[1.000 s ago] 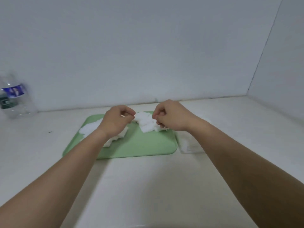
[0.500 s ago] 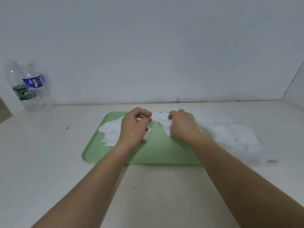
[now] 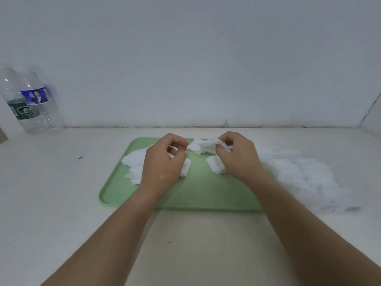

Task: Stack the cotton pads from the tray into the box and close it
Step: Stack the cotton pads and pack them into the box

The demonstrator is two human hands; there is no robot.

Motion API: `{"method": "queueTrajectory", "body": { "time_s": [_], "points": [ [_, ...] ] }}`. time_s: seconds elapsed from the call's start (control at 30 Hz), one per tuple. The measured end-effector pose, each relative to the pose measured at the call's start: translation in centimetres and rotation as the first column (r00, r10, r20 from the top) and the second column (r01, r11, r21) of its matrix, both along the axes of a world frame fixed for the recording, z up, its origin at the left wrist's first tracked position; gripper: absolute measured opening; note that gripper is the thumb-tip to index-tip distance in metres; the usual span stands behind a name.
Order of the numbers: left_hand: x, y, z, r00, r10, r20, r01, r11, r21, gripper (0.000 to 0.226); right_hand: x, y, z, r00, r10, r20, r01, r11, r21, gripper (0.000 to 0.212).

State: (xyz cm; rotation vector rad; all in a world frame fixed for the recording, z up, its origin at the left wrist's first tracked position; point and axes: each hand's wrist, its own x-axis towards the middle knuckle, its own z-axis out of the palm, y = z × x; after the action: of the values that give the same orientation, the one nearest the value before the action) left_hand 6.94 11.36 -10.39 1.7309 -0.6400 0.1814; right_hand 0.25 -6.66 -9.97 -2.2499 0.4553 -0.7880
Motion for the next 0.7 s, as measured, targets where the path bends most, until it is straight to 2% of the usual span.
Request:
{"method": "queueTrajectory", "body": {
  "time_s": [0.1,0.2,0.27,0.3,0.43,0.57,0.7],
  "points": [
    [-0.3,0.0,-0.2,0.999,-0.035,0.018,0.034,0.998,0.048,0.031,-1.5,1.0,0.8,0.984,0.111,0.142,-0.154,0.928,0.339,0.010],
    [-0.7,0.0,-0.2,0.992,-0.118,-0.047,0.120,0.992,0.042,0.055,-2.2,1.6,0.8,0.951,0.244,0.188,-0.307,0.807,0.504,0.011],
    [-0.8,-0.1,-0.1,0.973,-0.181,-0.141,0.181,0.983,-0.008,0.059,-2.2,1.9,0.4,0.931,0.302,0.205,-0.365,0.752,0.549,0.014],
    [-0.7,-0.1,-0.1,0.961,-0.207,-0.183,0.202,0.978,-0.048,0.055,-2.2,2.2,0.3,0.924,0.317,0.214,-0.382,0.742,0.550,0.016],
    [-0.9,-0.1,0.1,0.944,-0.224,-0.242,0.193,0.971,-0.144,0.019,-2.3,2.9,0.2,0.921,0.310,0.238,-0.391,0.735,0.554,0.025],
    [-1.0,0.1,0.2,0.909,-0.247,-0.337,0.188,0.962,-0.199,0.018,-2.4,2.9,0.2,0.923,0.312,0.224,-0.384,0.738,0.555,0.023],
    [-0.8,0.0,0.2,0.927,-0.229,-0.297,0.188,0.969,-0.161,0.024,-2.4,2.4,0.7,0.916,0.301,0.265,-0.401,0.688,0.605,0.021]
  ]
}}
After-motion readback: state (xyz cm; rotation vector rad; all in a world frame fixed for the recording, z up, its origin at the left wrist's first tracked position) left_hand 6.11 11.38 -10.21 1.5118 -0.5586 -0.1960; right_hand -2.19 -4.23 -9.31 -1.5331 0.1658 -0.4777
